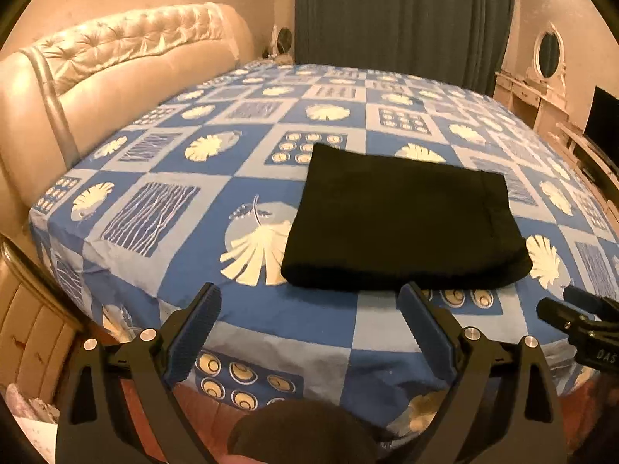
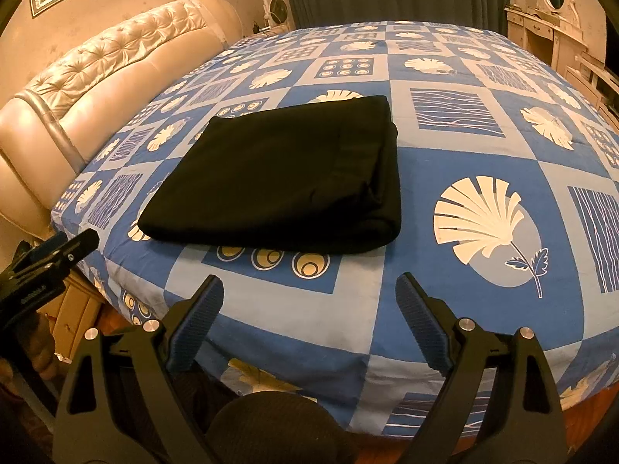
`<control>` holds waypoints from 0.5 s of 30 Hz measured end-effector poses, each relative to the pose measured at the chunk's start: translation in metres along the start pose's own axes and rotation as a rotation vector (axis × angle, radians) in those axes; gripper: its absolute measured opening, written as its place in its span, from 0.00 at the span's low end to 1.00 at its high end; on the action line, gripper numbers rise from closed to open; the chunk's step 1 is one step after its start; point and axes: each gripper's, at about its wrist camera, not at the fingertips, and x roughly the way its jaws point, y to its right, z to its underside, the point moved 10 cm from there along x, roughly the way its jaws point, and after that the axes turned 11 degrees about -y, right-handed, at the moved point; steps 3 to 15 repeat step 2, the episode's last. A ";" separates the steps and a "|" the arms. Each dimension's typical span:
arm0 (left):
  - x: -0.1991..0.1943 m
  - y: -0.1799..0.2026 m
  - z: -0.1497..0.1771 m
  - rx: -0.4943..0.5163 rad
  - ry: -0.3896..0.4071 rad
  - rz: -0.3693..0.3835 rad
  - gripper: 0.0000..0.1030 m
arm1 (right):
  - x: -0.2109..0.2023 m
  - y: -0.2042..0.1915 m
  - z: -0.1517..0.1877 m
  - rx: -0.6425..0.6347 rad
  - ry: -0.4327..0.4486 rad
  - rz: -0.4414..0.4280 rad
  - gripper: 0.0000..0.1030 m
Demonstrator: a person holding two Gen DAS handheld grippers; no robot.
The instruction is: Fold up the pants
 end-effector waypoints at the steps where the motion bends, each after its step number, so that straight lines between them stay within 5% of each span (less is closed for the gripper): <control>1: 0.001 0.000 0.001 0.006 -0.001 -0.007 0.90 | 0.000 0.000 0.000 0.000 -0.002 0.000 0.88; 15: 0.001 0.001 0.001 0.017 0.000 -0.011 0.90 | 0.001 0.000 0.001 0.001 -0.004 -0.001 0.88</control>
